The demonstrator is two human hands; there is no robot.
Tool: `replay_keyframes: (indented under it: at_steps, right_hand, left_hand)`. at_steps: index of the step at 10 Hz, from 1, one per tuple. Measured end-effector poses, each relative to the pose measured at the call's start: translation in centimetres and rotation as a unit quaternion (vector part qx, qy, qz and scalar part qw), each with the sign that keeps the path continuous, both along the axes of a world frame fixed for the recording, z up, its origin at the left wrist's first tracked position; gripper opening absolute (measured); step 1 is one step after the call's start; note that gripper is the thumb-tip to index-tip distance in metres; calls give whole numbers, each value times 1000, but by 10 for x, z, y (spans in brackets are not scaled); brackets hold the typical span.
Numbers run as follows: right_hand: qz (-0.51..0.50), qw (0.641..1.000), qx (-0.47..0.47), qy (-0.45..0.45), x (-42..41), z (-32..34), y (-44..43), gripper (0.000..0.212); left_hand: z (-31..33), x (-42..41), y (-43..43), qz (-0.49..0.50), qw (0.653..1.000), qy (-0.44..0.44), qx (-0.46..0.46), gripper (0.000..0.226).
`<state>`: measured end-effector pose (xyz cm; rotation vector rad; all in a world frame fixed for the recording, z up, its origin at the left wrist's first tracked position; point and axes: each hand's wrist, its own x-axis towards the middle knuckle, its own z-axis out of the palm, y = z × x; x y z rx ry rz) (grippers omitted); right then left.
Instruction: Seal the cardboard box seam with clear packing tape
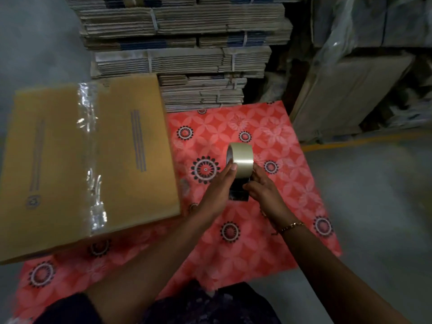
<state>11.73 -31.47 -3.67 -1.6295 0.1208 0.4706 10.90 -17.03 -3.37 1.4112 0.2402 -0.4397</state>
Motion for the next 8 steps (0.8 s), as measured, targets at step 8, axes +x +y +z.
replay_keyframes:
  at_steps: [8]
  right_hand:
    - [67, 994, -84, 8, 86, -96, -109, 75]
  left_hand:
    - [-87, 82, -101, 36, 992, 89, 82, 27]
